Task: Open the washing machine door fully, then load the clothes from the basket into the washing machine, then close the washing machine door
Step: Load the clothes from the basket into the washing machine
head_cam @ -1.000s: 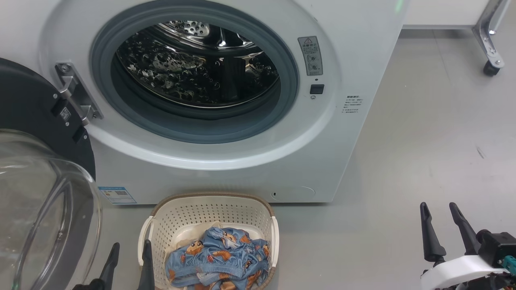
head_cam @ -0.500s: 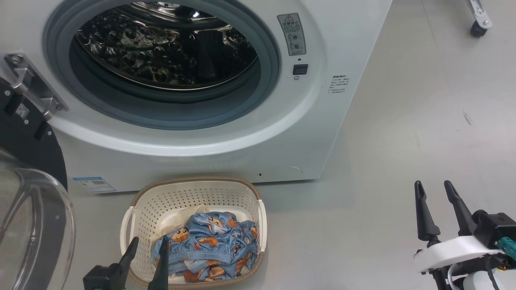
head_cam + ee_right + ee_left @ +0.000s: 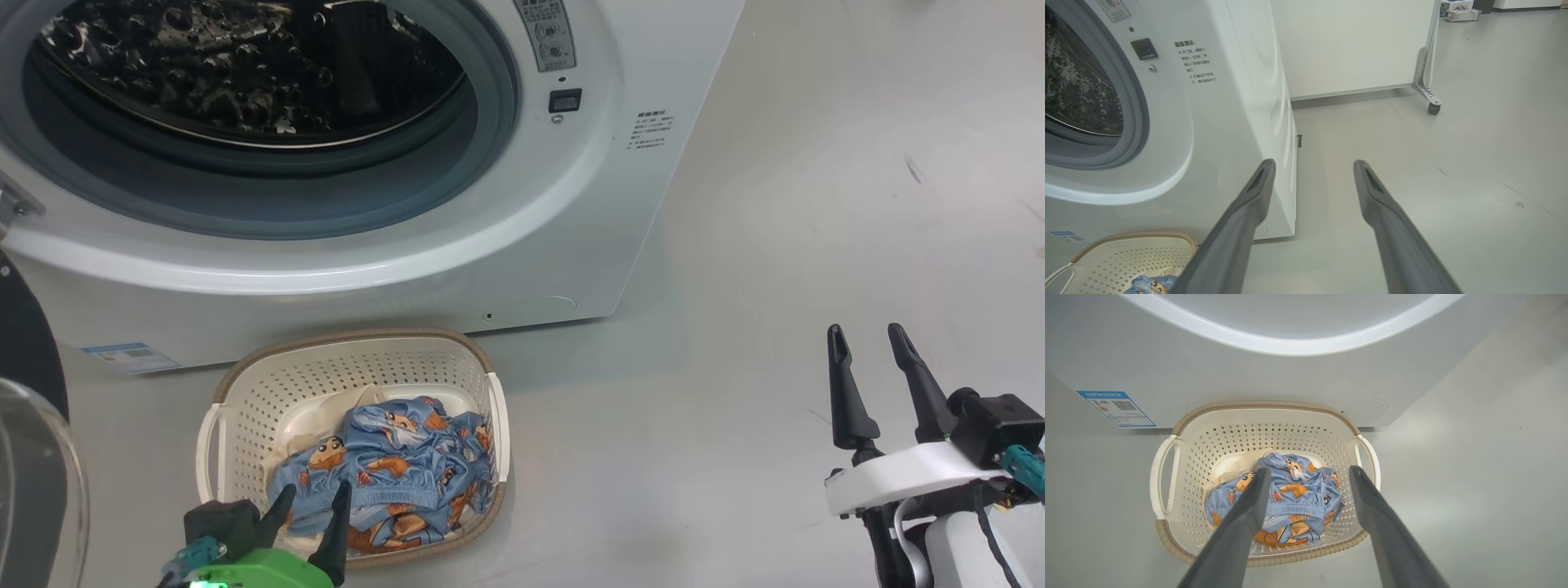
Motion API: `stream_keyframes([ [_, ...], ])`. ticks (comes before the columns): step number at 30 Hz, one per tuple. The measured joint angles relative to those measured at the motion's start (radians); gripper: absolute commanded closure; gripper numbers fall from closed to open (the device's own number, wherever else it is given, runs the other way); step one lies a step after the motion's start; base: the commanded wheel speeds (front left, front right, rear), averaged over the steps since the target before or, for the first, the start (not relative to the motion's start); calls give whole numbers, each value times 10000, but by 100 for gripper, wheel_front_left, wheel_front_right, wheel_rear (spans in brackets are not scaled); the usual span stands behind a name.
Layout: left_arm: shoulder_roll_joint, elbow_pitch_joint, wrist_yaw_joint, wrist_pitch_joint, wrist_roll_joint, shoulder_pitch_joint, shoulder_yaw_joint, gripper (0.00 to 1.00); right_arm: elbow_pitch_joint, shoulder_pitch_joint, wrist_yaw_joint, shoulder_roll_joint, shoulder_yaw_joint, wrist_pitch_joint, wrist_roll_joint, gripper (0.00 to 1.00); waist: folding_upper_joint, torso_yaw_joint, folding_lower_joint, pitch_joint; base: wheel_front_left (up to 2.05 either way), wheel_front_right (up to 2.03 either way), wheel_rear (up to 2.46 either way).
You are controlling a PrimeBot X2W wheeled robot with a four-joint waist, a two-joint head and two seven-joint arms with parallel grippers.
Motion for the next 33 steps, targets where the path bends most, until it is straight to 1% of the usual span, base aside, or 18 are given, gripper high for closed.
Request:
stream_keyframes([
  [7,-8,861,-90,727,-522,-500,12,0,-48,-379,0,33,127,0,0,0,0,-324,0,500,0,0,0],
  [11,59,1327,-174,1172,-662,-832,-86,0,-56,-541,0,38,201,0,-2,0,0,-498,0,798,0,0,0],
  [18,134,1981,-186,1745,-895,-1681,-186,0,-161,-850,0,44,278,0,-8,0,0,-744,0,1405,0,0,0],
  [24,447,2548,-188,1910,-993,-2375,98,0,-280,-1358,0,52,405,0,-77,0,0,-910,0,2013,0,0,0],
  [30,610,2953,-196,1912,-1089,-3029,221,0,-360,-1640,0,52,393,0,-88,0,0,-1081,1,2618,0,0,0],
  [33,627,3156,-267,1904,-1162,-3349,251,0,-370,-1778,0,56,364,0,-94,0,0,-1149,1,2891,0,0,0],
])
